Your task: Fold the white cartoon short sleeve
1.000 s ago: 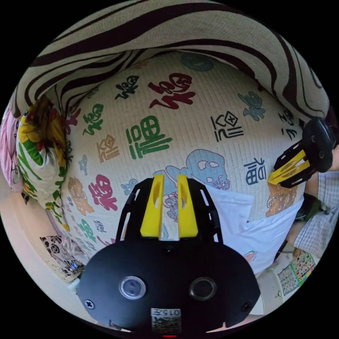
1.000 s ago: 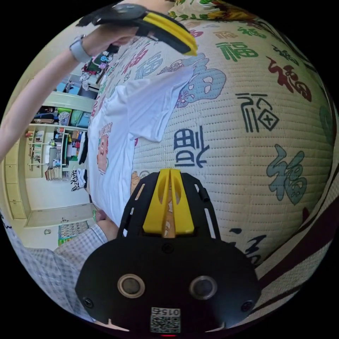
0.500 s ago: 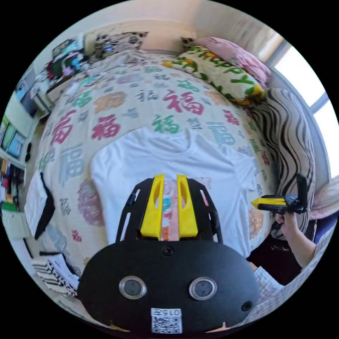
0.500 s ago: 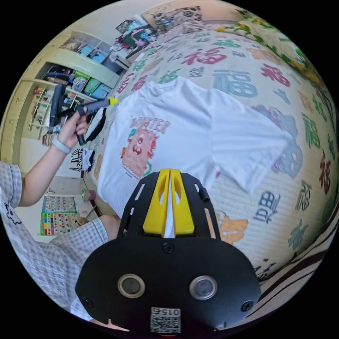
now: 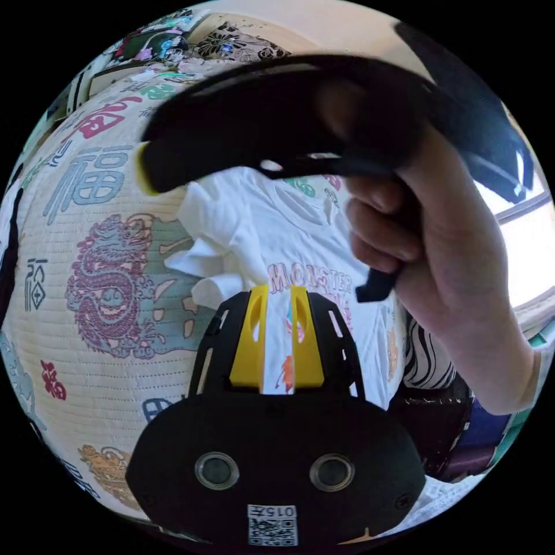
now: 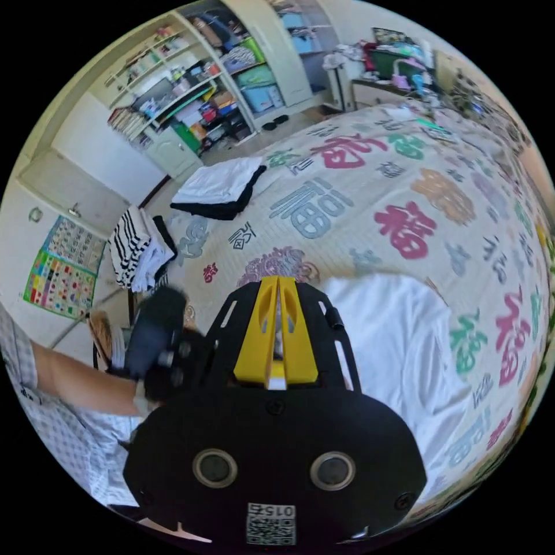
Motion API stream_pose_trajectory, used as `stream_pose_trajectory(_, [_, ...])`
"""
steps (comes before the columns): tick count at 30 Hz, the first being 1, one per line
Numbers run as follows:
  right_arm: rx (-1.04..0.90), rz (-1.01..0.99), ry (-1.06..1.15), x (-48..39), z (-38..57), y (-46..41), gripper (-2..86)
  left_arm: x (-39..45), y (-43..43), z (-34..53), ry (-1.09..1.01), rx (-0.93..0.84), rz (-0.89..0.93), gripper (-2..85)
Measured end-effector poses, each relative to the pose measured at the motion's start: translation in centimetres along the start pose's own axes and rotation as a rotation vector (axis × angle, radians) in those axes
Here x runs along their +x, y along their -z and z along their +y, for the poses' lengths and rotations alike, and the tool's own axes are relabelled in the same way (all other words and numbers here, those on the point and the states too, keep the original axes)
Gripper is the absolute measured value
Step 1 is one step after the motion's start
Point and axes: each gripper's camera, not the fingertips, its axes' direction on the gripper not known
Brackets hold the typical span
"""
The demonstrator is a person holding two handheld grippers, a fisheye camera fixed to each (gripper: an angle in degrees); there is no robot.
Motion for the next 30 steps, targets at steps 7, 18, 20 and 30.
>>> stream_pose_trajectory(7, [-0.324, 0.268, -0.096, 3.6, -0.6, -11.0, -0.6, -1.4, 9.3, -2.2, 0.069, 0.099, 0.091, 6.3])
stream_pose_trajectory(18, [-0.134, 0.071, -0.110, 4.3, 0.1, -11.9, 5.2, -5.7, 14.5, -10.2, 0.209, 0.036, 0.055, 11.6])
stream_pose_trajectory(20, [-0.182, 0.083, 0.011, 2.5, -2.6, -14.0, 8.6, -5.9, 15.0, -10.5, 0.253, 0.054, 0.087, 11.4])
stream_pose_trajectory(30, [-0.697, 0.065, 0.295, -0.6, -10.6, -28.8, 1.1, -8.2, 18.9, -14.9, 0.461, 0.144, 0.221, 2.1])
